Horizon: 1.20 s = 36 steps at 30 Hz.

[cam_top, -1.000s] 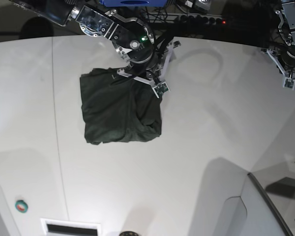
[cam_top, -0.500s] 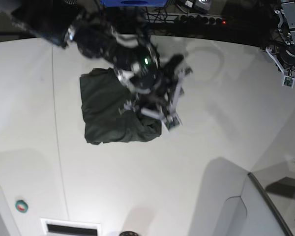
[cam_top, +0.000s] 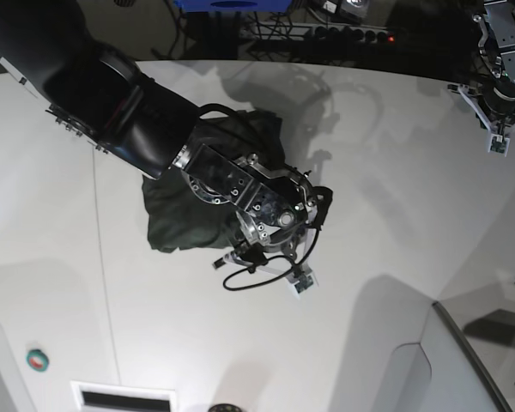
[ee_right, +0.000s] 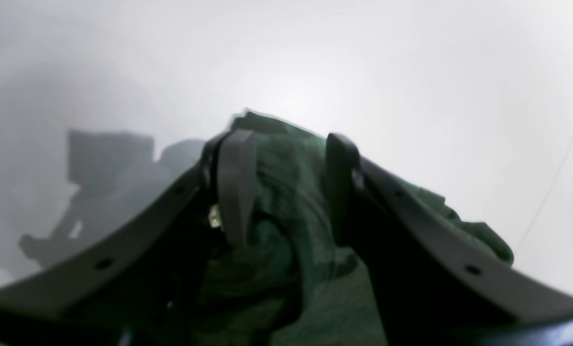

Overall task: Layout the t-shirt on the table in an organized manner, then fold the t-shirt properly
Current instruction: 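Grasp the bundle edge with the right gripper and fold it over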

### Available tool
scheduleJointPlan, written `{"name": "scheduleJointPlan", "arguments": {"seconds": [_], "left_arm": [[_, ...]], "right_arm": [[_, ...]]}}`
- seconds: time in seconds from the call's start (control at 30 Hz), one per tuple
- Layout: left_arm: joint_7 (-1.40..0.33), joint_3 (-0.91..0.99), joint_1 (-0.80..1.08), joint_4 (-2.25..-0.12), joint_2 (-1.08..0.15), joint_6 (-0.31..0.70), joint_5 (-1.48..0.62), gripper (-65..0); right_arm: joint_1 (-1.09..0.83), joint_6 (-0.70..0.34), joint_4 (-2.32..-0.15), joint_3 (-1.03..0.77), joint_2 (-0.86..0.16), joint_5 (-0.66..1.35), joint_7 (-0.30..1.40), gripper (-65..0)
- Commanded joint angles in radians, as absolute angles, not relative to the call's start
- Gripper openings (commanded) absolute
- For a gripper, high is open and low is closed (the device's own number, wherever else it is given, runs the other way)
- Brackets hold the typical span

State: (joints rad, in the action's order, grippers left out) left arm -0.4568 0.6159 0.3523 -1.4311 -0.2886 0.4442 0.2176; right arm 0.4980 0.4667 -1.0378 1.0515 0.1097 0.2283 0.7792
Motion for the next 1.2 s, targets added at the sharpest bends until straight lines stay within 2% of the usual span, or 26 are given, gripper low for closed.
{"name": "scheduleJointPlan", "arguments": {"seconds": [0.0,0.1,0.2,0.43,0.63,0.93,0.97,1.07,1.17], "left_arm": [[-0.443,0.624,0.351,-1.442,-0.308,0.433,0.219,-65.0],[-0.443,0.624,0.351,-1.442,-0.308,0.433,0.219,-65.0],[-0.443,0.624,0.348,-1.442,-0.308,0.433,0.219,-65.0],[-0.443,0.624,0.351,-1.440,-0.308,0.433,0.219,-65.0],[-0.443,0.624,0.351,-1.440,-0.308,0.433,0.219,-65.0],[-0.443,0.624,0.354,-1.440,-0.308,0.433,0.219,-65.0],[-0.443,0.624,0.354,-1.440,-0.308,0.433,0.219,-65.0],[-0.443,0.624,0.354,-1.440,-0.308,0.433,0.219,-65.0],[-0.443,0.624,0.354,-1.440,-0.308,0.433,0.219,-65.0]], "right_arm": [[0.526,0.443,-1.052,1.047,0.124,0.216,0.762,-42.0],[0.521,0.409,-1.047,1.046,0.124,0.216,0.762,-39.9],[0.513,0.407,-1.053,1.046,0.127,0.216,0.762,-31.7],[0.503,0.407,-1.021,1.046,0.128,0.216,0.734,-31.2],[0.503,0.407,-1.007,1.046,0.128,0.219,0.691,-43.1],[0.504,0.407,-0.923,1.046,0.140,0.220,0.648,-44.6],[0.503,0.407,-0.928,1.046,0.140,0.220,0.648,-47.4],[0.503,0.407,-0.929,1.043,0.142,0.220,0.642,-64.4],[0.501,0.407,-0.941,1.040,0.142,0.223,0.633,-63.2]]}}
